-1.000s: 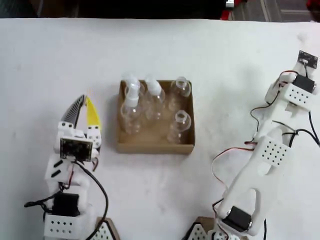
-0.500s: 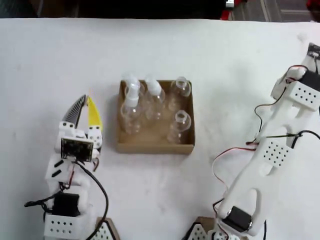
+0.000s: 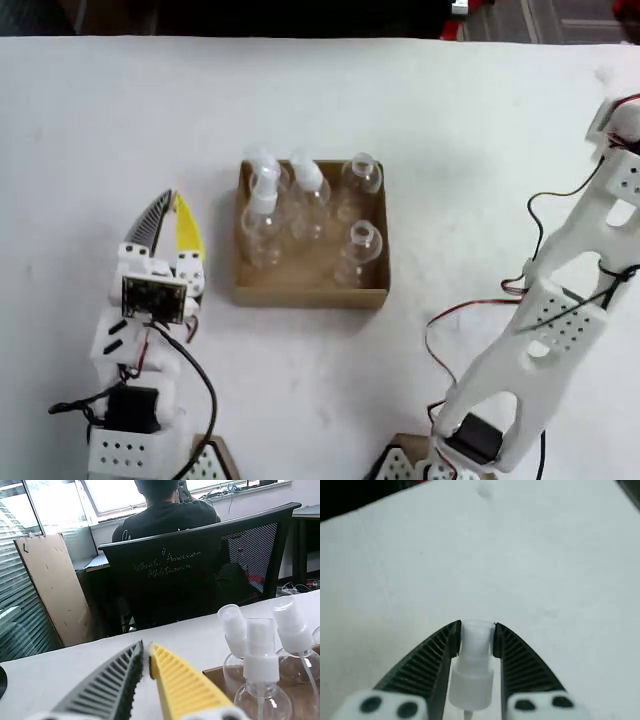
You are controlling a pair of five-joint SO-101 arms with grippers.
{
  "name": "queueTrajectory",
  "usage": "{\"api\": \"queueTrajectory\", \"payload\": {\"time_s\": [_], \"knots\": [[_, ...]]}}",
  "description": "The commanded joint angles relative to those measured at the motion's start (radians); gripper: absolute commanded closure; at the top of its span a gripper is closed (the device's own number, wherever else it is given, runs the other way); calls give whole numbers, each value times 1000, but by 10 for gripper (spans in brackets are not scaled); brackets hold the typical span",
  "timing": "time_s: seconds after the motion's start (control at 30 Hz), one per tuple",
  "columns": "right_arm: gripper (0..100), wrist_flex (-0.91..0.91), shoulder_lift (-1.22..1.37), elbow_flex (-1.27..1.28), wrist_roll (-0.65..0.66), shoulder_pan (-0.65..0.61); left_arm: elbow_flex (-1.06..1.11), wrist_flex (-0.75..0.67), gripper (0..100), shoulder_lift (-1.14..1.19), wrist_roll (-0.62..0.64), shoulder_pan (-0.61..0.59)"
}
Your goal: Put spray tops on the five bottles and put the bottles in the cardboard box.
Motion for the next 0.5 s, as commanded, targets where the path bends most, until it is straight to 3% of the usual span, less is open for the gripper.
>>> {"api": "queueTrajectory", "payload": {"time_s": [0.0,0.27,0.47], "knots": [[972,31,-254,109,-2,-12,-5,-5,980,-19,-9,8],[968,25,-700,666,-2,-131,-5,-5,980,-19,-9,8],[971,-5,-989,845,-3,-242,-5,-5,980,-19,-9,8]]}}
